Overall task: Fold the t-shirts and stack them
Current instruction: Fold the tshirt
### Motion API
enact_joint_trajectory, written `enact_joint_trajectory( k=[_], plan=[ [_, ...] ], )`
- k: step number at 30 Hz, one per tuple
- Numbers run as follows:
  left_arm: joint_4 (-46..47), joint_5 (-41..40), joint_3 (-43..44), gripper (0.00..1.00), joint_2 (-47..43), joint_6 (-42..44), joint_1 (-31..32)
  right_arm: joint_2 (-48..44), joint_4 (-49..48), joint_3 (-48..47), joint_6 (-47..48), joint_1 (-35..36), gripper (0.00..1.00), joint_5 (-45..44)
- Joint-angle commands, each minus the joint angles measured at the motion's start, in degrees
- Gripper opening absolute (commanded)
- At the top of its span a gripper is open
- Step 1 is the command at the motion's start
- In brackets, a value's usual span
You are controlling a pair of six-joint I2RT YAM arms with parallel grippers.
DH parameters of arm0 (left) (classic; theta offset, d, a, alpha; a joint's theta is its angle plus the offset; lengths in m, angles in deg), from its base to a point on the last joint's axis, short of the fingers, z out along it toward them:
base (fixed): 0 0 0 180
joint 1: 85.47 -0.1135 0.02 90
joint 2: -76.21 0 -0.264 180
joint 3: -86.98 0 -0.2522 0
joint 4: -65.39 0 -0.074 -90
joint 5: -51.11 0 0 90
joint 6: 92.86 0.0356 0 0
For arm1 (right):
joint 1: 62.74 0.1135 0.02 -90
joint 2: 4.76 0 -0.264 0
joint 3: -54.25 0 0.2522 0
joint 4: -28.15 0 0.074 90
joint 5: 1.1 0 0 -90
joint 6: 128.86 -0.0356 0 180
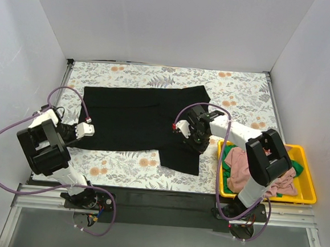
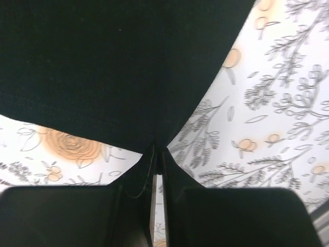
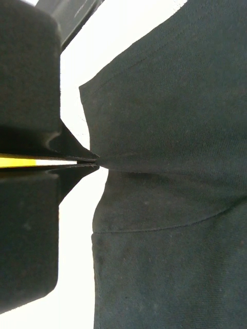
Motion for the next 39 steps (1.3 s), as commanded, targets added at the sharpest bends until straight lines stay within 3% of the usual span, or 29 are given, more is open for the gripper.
enact_joint_trajectory(
  k=[1,8,16,31,39],
  plan=[
    [-5.1,1.2,-0.9,0.0,-2.9,1.3,0.0,-4.2,2.6,0.0,0.4,-0.3,0.01,1.1],
    [-12.4,5.0,1.9,0.0,-9.0,1.0,-0.1,-10.4,4.6,-0.1,1.9,-1.2,0.01,0.5],
    [-17.3,11.2,15.0,0.0,-1.4,-4.8,-1.5,-8.4,4.6,-6.5,5.9,-5.2,0.01,0.0],
    [-13.9,21.4,32.3,0.0,10.4,-16.0,-1.2,6.7,7.3,-28.5,14.3,-8.0,0.01,-4.5],
    [-8.5,21.8,34.9,0.0,14.6,-22.9,1.0,17.4,9.3,-42.8,17.0,-9.7,0.01,-6.3]
  ],
)
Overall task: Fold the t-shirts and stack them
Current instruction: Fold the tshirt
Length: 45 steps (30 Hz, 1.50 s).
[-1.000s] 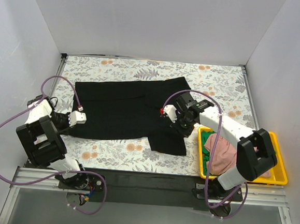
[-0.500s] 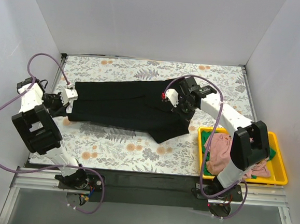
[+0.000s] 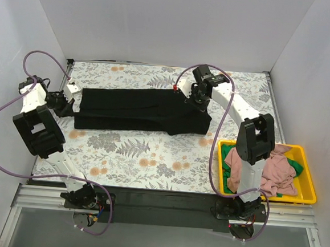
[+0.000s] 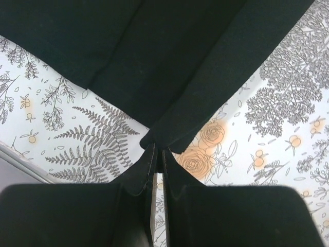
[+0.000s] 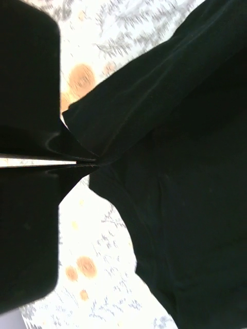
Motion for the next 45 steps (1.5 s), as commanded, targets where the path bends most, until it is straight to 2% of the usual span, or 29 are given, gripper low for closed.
enact_joint_trajectory(
  k=[1,9,16,30,45],
  plan=[
    [4.0,1.5,1.6,0.0,0.1,-4.1,1.5,2.7,1.9,-6.5,2.8,-1.0,0.01,-1.5],
    [12.4,-1.0,2.7,0.0,3.9,-10.3,4.5,9.1,2.6,-11.8,3.3,-1.9,0.01,-2.2],
    [12.4,-1.4,7.0,0.0,7.9,-12.4,4.7,12.1,2.5,-15.4,3.6,-2.1,0.01,-2.6],
    [15.7,-3.3,9.1,0.0,12.1,-15.0,6.4,17.1,2.4,-20.6,3.8,-2.8,0.01,-3.7],
    [15.4,-5.2,7.5,0.0,12.8,-15.2,6.3,21.7,1.7,-26.7,3.3,-2.9,0.01,-4.2]
  ],
)
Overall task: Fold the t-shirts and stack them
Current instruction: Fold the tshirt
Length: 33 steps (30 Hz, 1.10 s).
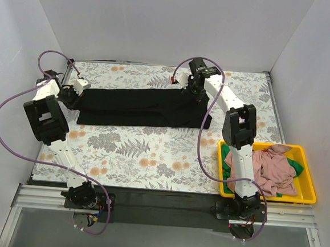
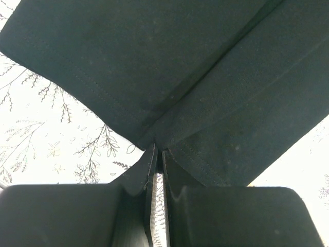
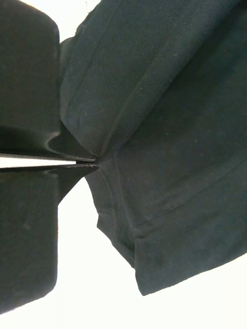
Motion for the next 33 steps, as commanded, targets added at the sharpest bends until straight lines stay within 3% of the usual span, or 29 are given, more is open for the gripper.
enact_joint_trajectory(
  k=[1,4,5,7,9,11,12,18,22,26,33],
  plan=[
    [0.6,-0.8,0.6,0.0,-0.5,0.0,0.0,1.8,-0.8,-2.9,0.7,-0.5,0.01,-0.9],
    [1.1,-0.9,0.6,0.01,-0.3,-0.9,0.0,2.3,-1.0,-3.1,0.7,-0.4,0.01,-0.9],
    [1.3,-0.8,0.7,0.05,-0.2,-1.6,0.0,2.7,-0.9,-3.1,0.5,-0.4,0.02,-0.9],
    [1.9,-0.8,1.4,0.24,-0.2,-5.8,0.0,2.8,-0.8,-3.1,-0.4,-0.4,0.13,-3.2],
    [1.1,0.5,3.4,0.33,-0.2,-9.4,-0.9,1.1,-0.6,-2.3,-1.7,-1.1,0.29,-3.5],
    [-3.1,2.9,5.3,0.5,-0.2,-13.3,-2.9,-2.5,-0.3,-0.5,-4.4,-2.1,0.41,-1.8],
    [-4.6,5.1,6.3,0.59,-0.5,-14.6,-3.7,-4.0,0.4,0.4,-5.5,-3.5,0.43,0.0],
    [-10.6,11.0,3.0,0.62,-4.5,-24.3,-8.3,-14.9,3.8,13.4,-14.5,-8.4,0.47,14.2],
    [-7.8,9.9,-3.2,0.63,-7.3,-28.7,-8.4,-16.5,4.8,19.1,-18.7,-10.4,0.55,22.2],
    [-3.3,10.0,-7.5,0.64,-7.6,-34.0,-8.4,-15.2,4.5,21.6,-20.4,-10.8,0.54,23.7],
    [-1.0,10.2,-6.3,0.57,-4.9,-39.1,-8.4,-12.7,3.5,22.3,-22.4,-10.9,0.52,23.6]
  ],
)
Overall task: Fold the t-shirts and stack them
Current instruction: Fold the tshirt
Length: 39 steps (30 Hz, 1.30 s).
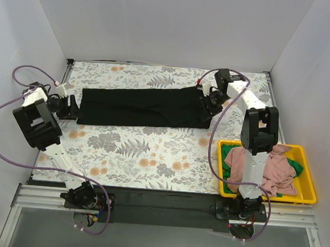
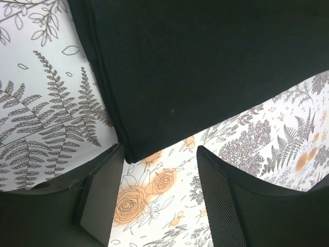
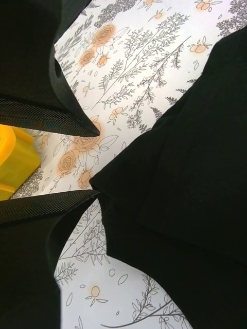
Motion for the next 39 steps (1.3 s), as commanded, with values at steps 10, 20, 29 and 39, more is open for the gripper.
enact_joint_trajectory(
  k=[10,20,29,39],
  plan=[
    [4.6,-2.4,3.9,0.52,2.2,-5.9,1.3,3.0,-0.9,0.8,-2.8,0.0,0.52,0.2],
    [4.3,-4.4,3.9,0.45,3.1,-6.4,3.3,3.6,-0.9,2.3,-2.5,0.0,0.53,0.7],
    [1.6,-4.8,4.7,0.28,2.4,-5.4,3.3,3.6,-0.8,2.3,-2.0,0.0,0.47,1.4],
    [3.0,-1.6,11.4,0.39,2.3,-4.0,4.3,3.5,-0.8,2.9,-1.5,0.0,0.44,2.0]
  ],
)
